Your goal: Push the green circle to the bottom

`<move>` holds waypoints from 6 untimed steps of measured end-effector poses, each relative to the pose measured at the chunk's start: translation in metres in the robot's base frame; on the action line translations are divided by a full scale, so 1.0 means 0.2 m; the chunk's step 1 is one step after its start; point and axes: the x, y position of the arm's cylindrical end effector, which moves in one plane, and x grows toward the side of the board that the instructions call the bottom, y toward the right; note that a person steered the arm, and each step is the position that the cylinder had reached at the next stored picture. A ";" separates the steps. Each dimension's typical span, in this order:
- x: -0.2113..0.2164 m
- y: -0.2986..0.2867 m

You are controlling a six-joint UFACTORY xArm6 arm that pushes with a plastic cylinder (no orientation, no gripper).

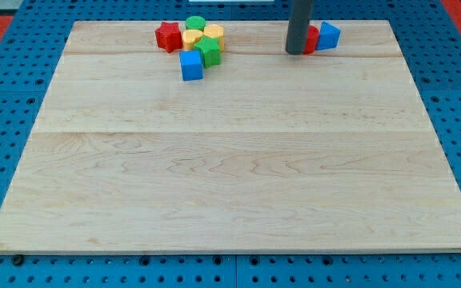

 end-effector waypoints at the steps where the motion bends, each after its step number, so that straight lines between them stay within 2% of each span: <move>1: -0.07 -0.04; 2: -0.31 -0.02; 3: -0.38 -0.11; 4: -0.38 -0.35; 5: -0.38 -0.80; 6: -0.38 -0.88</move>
